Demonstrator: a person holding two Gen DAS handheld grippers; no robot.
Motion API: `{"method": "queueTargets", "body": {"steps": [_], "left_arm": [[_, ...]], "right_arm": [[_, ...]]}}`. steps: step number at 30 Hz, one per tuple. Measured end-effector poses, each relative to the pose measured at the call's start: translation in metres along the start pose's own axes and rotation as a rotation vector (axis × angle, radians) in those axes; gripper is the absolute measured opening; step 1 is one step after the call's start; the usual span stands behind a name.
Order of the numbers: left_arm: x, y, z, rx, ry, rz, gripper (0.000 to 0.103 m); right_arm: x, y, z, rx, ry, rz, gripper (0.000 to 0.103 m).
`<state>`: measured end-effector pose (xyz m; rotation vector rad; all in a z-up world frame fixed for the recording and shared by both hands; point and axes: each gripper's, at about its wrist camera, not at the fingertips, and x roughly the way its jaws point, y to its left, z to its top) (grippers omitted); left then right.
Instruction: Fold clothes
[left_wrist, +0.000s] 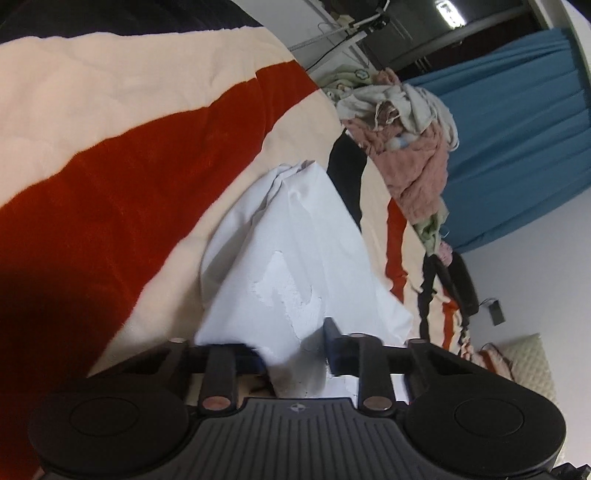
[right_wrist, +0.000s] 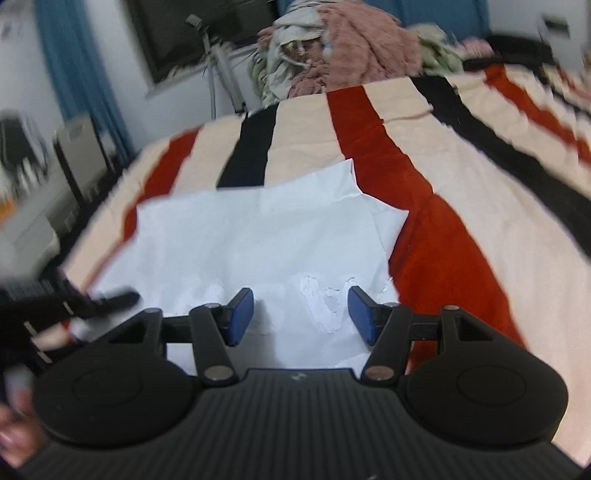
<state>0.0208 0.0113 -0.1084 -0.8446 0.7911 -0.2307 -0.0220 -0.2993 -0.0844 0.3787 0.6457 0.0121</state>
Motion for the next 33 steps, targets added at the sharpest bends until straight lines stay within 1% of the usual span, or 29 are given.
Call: {"method": "queueTargets", "body": {"steps": [1, 2, 4, 6, 9, 14, 16, 18, 19, 22, 23, 24, 25, 26, 28, 29, 32, 33], "left_arm": [[-0.001, 0.001, 0.001, -0.004, 0.000, -0.005, 0.023], [-0.001, 0.001, 0.001, -0.008, 0.000, -0.010, 0.022], [0.000, 0.001, 0.000, -0.020, 0.002, -0.015, 0.022], [0.003, 0.000, -0.001, -0.033, 0.003, -0.020, 0.021], [0.003, 0.001, -0.001, -0.044, 0.001, -0.024, 0.021], [0.004, 0.003, 0.000, -0.068, -0.004, -0.034, 0.020], [0.004, 0.004, 0.000, -0.083, -0.008, -0.044, 0.018], [0.005, 0.005, 0.001, -0.098, -0.013, -0.055, 0.017], [0.005, 0.006, 0.002, -0.106, -0.014, -0.060, 0.017], [0.005, 0.008, 0.002, -0.128, -0.014, -0.074, 0.016], [0.006, 0.009, 0.002, -0.135, -0.014, -0.079, 0.016], [0.006, 0.010, 0.003, -0.141, -0.013, -0.082, 0.016], [0.007, 0.011, 0.003, -0.147, -0.012, -0.085, 0.016], [0.007, 0.011, 0.003, -0.149, -0.011, -0.087, 0.016], [0.009, 0.013, 0.004, -0.153, -0.008, -0.092, 0.016], [0.010, 0.013, 0.004, -0.154, -0.007, -0.094, 0.016], [0.009, 0.013, 0.004, -0.139, -0.010, -0.093, 0.015], [0.007, 0.011, 0.004, -0.123, -0.012, -0.089, 0.015]], "right_arm": [[-0.004, -0.006, 0.001, 0.081, 0.007, 0.053, 0.066], [-0.008, -0.013, 0.002, 0.162, 0.014, 0.106, 0.078], [-0.016, -0.025, 0.002, 0.322, 0.024, 0.211, 0.090], [-0.023, -0.034, -0.005, 0.482, 0.052, 0.312, 0.089], [-0.019, -0.038, -0.018, 0.630, 0.127, 0.439, 0.090], [-0.002, -0.052, -0.028, 0.764, 0.108, 0.414, 0.090], [0.005, -0.058, -0.031, 0.818, 0.100, 0.404, 0.087], [0.012, -0.064, -0.035, 0.871, 0.093, 0.393, 0.087], [0.015, -0.067, -0.037, 0.898, 0.089, 0.387, 0.081], [0.026, -0.076, -0.043, 0.978, 0.077, 0.371, 0.075], [0.029, -0.079, -0.044, 1.005, 0.073, 0.365, 0.067], [0.032, -0.082, -0.046, 1.031, 0.069, 0.359, 0.061], [0.032, -0.081, -0.046, 1.021, 0.065, 0.350, 0.050], [0.031, -0.080, -0.046, 1.010, 0.062, 0.341, 0.043], [0.030, -0.078, -0.045, 0.989, 0.055, 0.323, 0.039], [0.030, -0.077, -0.045, 0.978, 0.052, 0.314, 0.035], [0.028, -0.074, -0.044, 0.946, 0.041, 0.287, 0.026], [0.028, -0.073, -0.043, 0.935, 0.038, 0.278, 0.025]]}}
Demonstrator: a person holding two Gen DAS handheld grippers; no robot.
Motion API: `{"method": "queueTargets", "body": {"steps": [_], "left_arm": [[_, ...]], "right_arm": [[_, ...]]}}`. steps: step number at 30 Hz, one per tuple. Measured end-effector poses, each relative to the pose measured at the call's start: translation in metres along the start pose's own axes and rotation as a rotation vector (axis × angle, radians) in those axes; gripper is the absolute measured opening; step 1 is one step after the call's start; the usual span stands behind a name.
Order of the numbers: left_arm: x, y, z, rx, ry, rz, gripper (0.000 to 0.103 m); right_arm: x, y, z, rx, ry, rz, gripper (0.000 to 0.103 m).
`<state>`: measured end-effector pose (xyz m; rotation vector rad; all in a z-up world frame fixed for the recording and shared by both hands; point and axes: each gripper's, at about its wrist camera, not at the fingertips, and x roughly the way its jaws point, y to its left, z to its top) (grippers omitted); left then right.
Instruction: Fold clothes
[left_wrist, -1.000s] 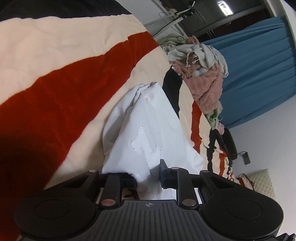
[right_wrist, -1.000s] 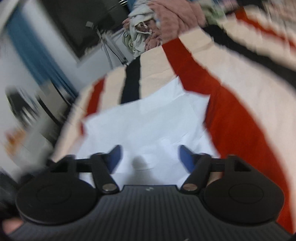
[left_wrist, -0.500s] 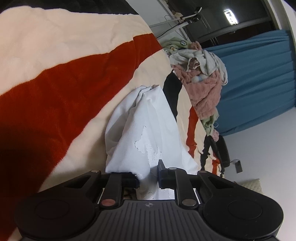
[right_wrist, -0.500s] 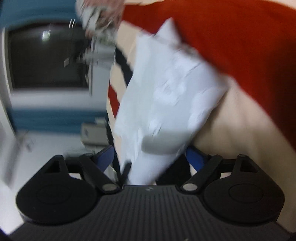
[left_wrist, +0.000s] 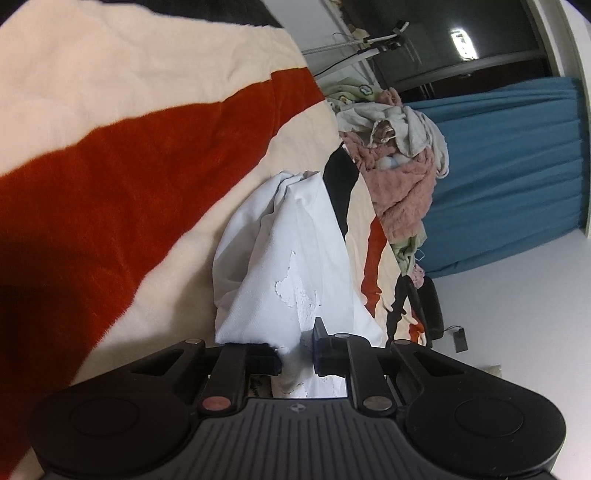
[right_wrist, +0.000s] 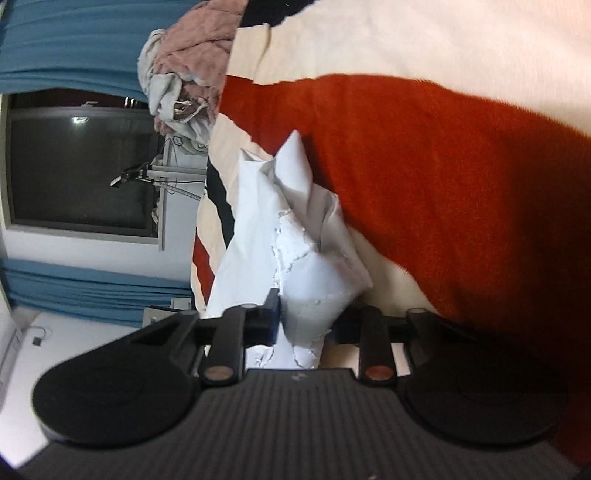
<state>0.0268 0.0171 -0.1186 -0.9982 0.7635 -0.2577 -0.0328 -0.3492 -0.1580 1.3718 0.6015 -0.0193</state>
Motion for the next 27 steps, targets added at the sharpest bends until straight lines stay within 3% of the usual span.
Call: {"method": "queueTargets", "body": {"steps": [4, 8, 11, 14, 19, 22, 27], "left_arm": [[-0.010, -0.015, -0.006, 0.063, 0.015, -0.015, 0.013], [-0.026, -0.049, -0.013, 0.124, 0.071, -0.064, 0.013], [-0.027, -0.090, -0.017, 0.154, 0.145, -0.077, 0.013], [-0.005, -0.138, -0.019, 0.177, 0.267, -0.055, 0.013], [0.084, -0.224, -0.022, 0.200, 0.433, 0.002, 0.013], [0.153, -0.276, -0.021, 0.255, 0.454, 0.012, 0.013], [0.253, -0.359, -0.025, 0.407, 0.415, -0.075, 0.013]], "right_arm": [[-0.021, 0.013, -0.003, -0.079, -0.037, -0.039, 0.021], [-0.066, 0.040, 0.004, -0.106, -0.104, -0.021, 0.020], [-0.103, 0.064, 0.019, -0.121, -0.158, 0.003, 0.019], [-0.129, 0.080, 0.050, -0.124, -0.192, -0.002, 0.019], [-0.135, 0.095, 0.134, -0.094, -0.236, -0.063, 0.020], [-0.121, 0.104, 0.194, -0.098, -0.271, -0.095, 0.020], [-0.097, 0.130, 0.281, -0.231, -0.387, -0.094, 0.019]]}}
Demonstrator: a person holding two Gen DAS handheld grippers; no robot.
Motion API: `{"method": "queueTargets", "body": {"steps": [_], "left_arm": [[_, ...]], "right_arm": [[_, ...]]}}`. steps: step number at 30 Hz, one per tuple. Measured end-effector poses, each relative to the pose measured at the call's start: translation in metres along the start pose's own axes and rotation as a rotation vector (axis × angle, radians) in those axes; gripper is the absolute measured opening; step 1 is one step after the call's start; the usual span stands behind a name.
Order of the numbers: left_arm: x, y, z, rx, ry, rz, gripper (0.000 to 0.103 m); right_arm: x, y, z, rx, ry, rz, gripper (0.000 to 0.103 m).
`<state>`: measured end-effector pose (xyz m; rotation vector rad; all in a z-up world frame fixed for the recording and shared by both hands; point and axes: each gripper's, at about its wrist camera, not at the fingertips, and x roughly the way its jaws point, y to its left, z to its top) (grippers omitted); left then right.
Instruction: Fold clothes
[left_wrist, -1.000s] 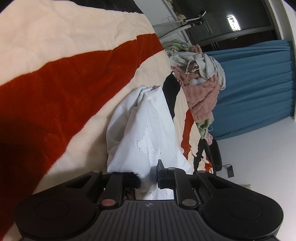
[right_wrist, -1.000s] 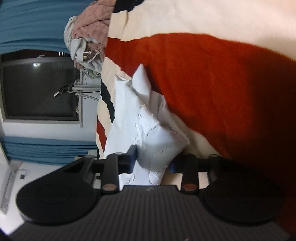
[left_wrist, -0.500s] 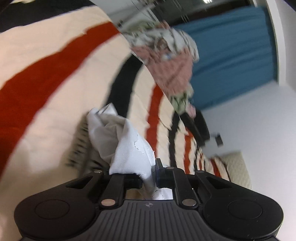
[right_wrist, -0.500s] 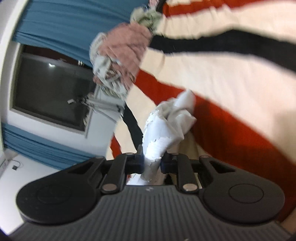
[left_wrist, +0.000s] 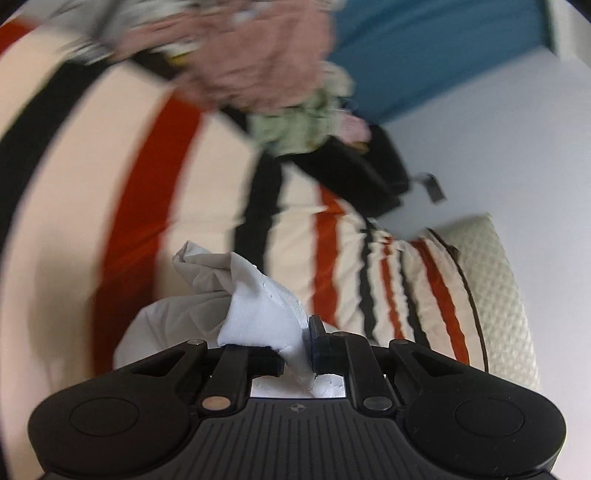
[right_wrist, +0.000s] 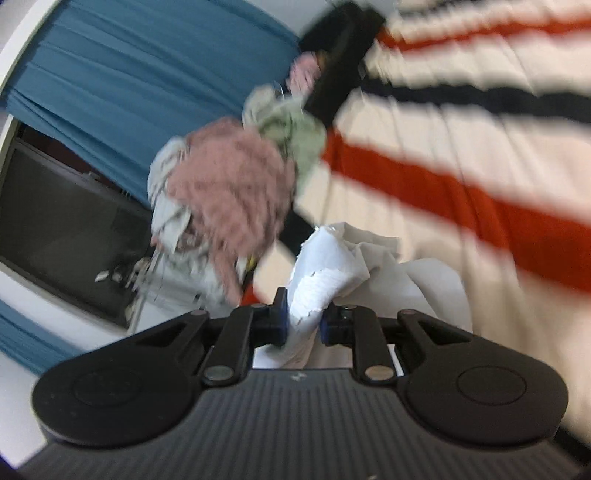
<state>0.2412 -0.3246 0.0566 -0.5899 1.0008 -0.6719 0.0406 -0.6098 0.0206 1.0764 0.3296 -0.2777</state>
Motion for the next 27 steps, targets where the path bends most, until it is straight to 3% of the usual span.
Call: {"method": "queueTargets", "body": {"steps": [4, 5, 8, 10, 15, 20, 23, 27], "left_arm": [[0.056, -0.025, 0.030, 0.076, -0.086, -0.066, 0.014], [0.069, -0.026, 0.032, 0.089, -0.105, -0.075, 0.014], [0.114, -0.009, 0.023, 0.145, -0.124, -0.058, 0.014], [0.139, 0.020, 0.003, 0.203, -0.100, -0.018, 0.014], [0.164, 0.080, -0.049, 0.223, 0.029, 0.100, 0.015], [0.134, 0.062, -0.079, 0.318, 0.035, 0.159, 0.022], [0.100, 0.033, -0.092, 0.417, 0.024, 0.180, 0.025], [0.042, -0.005, -0.107, 0.484, -0.009, 0.165, 0.030]], "right_arm": [[0.044, 0.011, 0.059, -0.115, -0.109, 0.022, 0.019], [0.051, 0.006, 0.061, -0.140, -0.129, 0.029, 0.020], [0.076, -0.024, 0.048, -0.207, -0.158, -0.004, 0.020], [0.092, -0.056, 0.027, -0.208, -0.116, -0.064, 0.020], [0.101, -0.122, -0.030, -0.136, 0.037, -0.178, 0.020], [0.079, -0.127, -0.055, -0.091, 0.083, -0.244, 0.024], [0.057, -0.102, -0.057, -0.132, 0.115, -0.286, 0.025], [0.009, -0.058, -0.058, -0.236, 0.098, -0.264, 0.024]]}}
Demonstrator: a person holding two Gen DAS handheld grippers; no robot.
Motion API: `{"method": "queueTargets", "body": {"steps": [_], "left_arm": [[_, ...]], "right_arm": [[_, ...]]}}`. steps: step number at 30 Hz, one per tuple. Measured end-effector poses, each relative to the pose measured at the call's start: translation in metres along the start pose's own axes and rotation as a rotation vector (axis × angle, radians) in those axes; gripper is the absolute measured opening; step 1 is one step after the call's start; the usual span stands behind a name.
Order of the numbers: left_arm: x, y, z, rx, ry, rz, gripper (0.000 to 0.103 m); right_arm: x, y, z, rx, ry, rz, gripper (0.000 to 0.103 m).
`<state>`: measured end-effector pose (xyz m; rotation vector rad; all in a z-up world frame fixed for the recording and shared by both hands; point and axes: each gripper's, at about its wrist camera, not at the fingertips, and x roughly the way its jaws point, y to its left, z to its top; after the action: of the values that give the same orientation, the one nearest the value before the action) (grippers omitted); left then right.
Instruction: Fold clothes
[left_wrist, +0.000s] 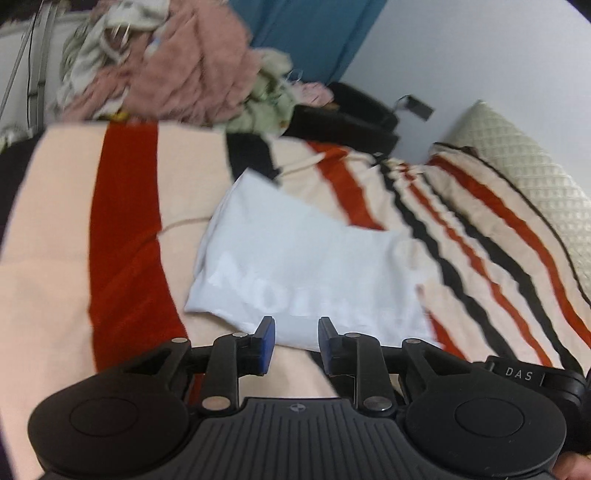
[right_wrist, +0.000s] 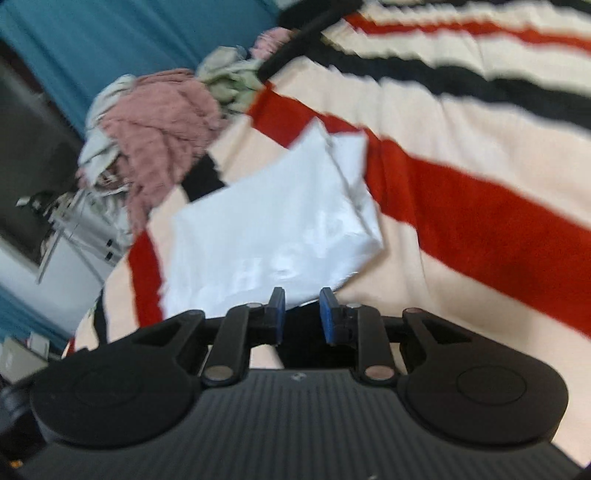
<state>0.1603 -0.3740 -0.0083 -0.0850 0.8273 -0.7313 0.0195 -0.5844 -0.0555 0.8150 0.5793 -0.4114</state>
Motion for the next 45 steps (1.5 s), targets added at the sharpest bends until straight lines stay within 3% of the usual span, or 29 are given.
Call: {"method": "queueTargets", "body": {"steps": [3, 5, 6, 7, 8, 10, 13, 17, 23, 33, 45], "left_arm": [[-0.050, -0.027, 0.004, 0.060, -0.052, 0.016, 0.040], [-0.088, -0.042, 0.004, 0.085, -0.087, 0.018, 0.050], [-0.106, -0.048, 0.003, 0.095, -0.101, 0.020, 0.061], [-0.125, -0.053, 0.001, 0.106, -0.115, 0.024, 0.072], [-0.146, -0.059, -0.001, 0.123, -0.132, 0.032, 0.077], [-0.187, -0.070, -0.009, 0.154, -0.173, 0.042, 0.092], [-0.245, -0.081, -0.024, 0.182, -0.227, 0.028, 0.103], [-0.305, -0.095, -0.050, 0.223, -0.295, 0.065, 0.103], [-0.360, -0.102, -0.095, 0.275, -0.373, 0.092, 0.103], [-0.372, -0.103, -0.159, 0.323, -0.453, 0.152, 0.103], [-0.324, -0.057, -0.173, 0.270, -0.427, 0.192, 0.103]], "right_arm": [[-0.050, 0.020, -0.002, -0.078, -0.042, 0.028, 0.025], [-0.086, 0.035, -0.004, -0.135, -0.077, 0.048, 0.025], [-0.103, 0.041, -0.006, -0.165, -0.084, 0.059, 0.026], [-0.119, 0.049, -0.008, -0.198, -0.089, 0.061, 0.037], [-0.132, 0.054, -0.010, -0.223, -0.099, 0.059, 0.062], [-0.165, 0.064, -0.019, -0.262, -0.146, 0.081, 0.091], [-0.203, 0.075, -0.033, -0.310, -0.188, 0.102, 0.089], [-0.238, 0.084, -0.057, -0.372, -0.225, 0.100, 0.089], [-0.272, 0.082, -0.094, -0.448, -0.309, 0.093, 0.089], [-0.269, 0.069, -0.147, -0.539, -0.424, 0.052, 0.089], [-0.222, 0.066, -0.170, -0.568, -0.473, 0.020, 0.089]]}}
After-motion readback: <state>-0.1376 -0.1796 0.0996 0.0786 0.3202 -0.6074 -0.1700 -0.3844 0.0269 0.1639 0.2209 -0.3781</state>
